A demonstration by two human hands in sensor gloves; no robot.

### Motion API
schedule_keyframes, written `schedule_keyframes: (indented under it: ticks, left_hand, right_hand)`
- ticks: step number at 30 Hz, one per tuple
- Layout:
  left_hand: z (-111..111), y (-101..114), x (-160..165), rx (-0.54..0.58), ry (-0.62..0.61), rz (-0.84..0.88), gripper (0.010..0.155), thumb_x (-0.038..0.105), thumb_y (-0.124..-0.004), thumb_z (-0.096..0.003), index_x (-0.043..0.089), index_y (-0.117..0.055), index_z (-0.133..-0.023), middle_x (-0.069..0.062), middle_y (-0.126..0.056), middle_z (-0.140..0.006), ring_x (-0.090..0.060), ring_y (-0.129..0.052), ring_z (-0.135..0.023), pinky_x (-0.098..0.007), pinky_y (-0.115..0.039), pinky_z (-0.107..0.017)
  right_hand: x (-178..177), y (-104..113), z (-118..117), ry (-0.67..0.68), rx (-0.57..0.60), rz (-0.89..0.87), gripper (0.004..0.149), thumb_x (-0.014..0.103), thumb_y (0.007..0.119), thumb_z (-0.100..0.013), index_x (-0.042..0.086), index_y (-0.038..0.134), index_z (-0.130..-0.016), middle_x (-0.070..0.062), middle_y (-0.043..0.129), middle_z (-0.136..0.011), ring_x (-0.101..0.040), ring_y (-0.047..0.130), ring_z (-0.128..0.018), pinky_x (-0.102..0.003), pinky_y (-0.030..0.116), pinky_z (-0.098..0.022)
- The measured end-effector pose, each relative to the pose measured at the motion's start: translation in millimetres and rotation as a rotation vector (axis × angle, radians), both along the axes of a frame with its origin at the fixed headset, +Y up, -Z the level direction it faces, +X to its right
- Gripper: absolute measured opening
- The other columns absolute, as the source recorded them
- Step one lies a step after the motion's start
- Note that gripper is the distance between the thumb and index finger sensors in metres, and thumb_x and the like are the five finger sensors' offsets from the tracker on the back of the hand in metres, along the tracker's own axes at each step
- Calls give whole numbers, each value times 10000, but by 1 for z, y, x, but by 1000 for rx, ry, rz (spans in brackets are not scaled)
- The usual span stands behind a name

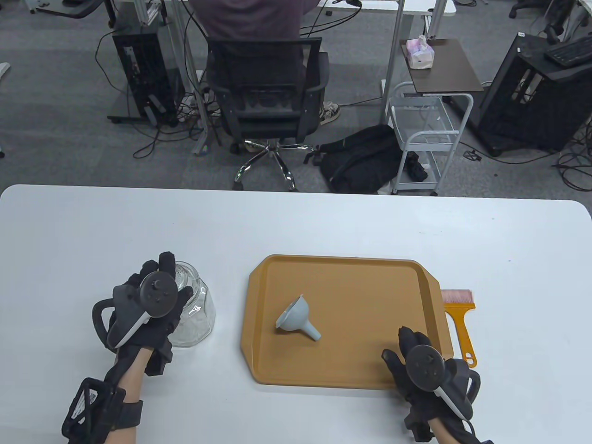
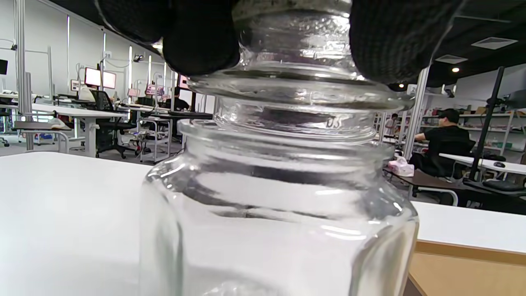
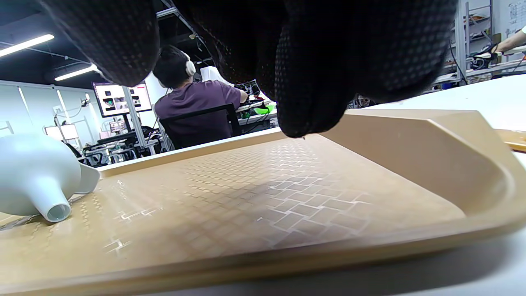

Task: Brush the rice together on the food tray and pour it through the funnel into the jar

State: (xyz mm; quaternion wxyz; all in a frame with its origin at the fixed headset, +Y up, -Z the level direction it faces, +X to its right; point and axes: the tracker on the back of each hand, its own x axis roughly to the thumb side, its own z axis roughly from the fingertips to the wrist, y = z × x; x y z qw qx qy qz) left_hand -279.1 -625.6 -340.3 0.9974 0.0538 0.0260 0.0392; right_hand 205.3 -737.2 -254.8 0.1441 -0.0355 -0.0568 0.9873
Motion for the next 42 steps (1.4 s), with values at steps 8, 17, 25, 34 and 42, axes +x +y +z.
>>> schedule_keyframes:
  ticks: [8, 17, 25, 34, 42]
  left_hand:
    - [-2, -6, -2, -26, 3, -19, 811, 566, -810, -446, 201, -544, -1119, -232, -659, -1118, -350, -812, -787, -622, -609, -688]
    - [0, -10, -1, -67, 36, -68, 796, 569, -763, -461, 233, -497, -1132, -205, -615, -1144, -316, -796, -806, -600, -618, -687]
    - [27, 3, -1, -130, 58, 54, 891, 682, -699, -459, 252, -353, -1159, -158, -342, -1229, -392, -476, -1099, -670, -405, -771]
    - [54, -8, 51, 10, -363, 246, 851, 686, -673, -466, 343, -306, -1152, -62, -220, -1252, -365, -172, -1148, -675, -231, -765]
    - [58, -76, 101, -121, -495, 110, 876, 706, -640, -461, 406, -143, -1118, 2, 11, -1205, -308, 24, -1102, -652, -101, -746]
  right_hand:
    - [-4, 0, 1, 18, -1, 8, 706, 519, 766, -489, 65, 686, -1024, -262, 742, -957, -342, 968, -566, -481, 846, -387]
    - [-12, -4, 0, 51, -15, 13, 701, 519, 765, -489, 70, 688, -1023, -258, 743, -957, -344, 968, -567, -482, 845, -388]
    - [-29, 10, 7, 96, 78, 57, 742, 520, 762, -492, 97, 590, -1077, -256, 685, -1002, -366, 935, -639, -516, 824, -426]
    - [-71, 42, 10, 113, 273, 337, 806, 550, 751, -492, 177, 435, -1133, -177, 502, -1126, -400, 722, -928, -614, 689, -611]
    - [-95, 15, -1, 162, 68, 355, 879, 611, 726, -485, 239, 293, -1153, -153, 204, -1174, -439, 307, -1074, -730, 377, -713]
